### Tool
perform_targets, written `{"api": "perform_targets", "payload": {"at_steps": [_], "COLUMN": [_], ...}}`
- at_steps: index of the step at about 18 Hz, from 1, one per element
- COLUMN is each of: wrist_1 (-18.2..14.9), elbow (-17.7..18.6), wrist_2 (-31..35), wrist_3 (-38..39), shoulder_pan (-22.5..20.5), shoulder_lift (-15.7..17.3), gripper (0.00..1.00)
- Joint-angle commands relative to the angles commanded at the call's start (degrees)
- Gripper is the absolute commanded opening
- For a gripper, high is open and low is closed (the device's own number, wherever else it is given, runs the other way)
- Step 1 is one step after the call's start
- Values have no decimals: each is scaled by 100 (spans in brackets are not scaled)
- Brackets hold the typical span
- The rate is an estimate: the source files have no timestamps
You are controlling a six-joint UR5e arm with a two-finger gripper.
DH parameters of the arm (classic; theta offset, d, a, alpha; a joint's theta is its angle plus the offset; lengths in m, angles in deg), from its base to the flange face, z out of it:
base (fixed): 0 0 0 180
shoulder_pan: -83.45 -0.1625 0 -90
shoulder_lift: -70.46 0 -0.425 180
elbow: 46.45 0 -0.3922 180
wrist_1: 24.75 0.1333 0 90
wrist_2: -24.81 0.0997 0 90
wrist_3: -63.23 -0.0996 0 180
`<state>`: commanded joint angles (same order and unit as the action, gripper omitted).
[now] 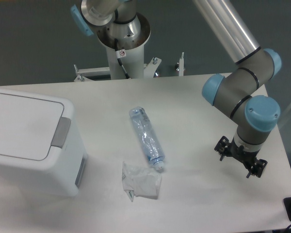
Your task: Open the trash can
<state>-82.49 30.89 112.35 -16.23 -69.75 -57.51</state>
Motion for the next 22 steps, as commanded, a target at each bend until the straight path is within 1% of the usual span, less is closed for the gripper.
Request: {"api": "perform_targets", "payload": {"at_steps": [2, 5, 7, 9, 11, 12, 14, 18, 22], "wrist_1": [0, 17, 44, 53, 35, 53, 53, 26, -61], "elbow": [9, 114, 202, 290, 404, 456, 422, 510, 685], "wrist_2": [0, -17, -158, -167, -176, -211, -246, -342, -685], "wrist_3": [-9, -17, 0, 96, 674, 912, 1063, 1133, 1896], "shoulder_pan": [0, 9, 0, -9, -35, -35, -18, -17, 35], "shoulder_lift": [0, 61, 97, 202, 351, 369, 378, 518, 843], "gripper": [100, 100, 100, 100, 100, 100, 100, 100, 100]}}
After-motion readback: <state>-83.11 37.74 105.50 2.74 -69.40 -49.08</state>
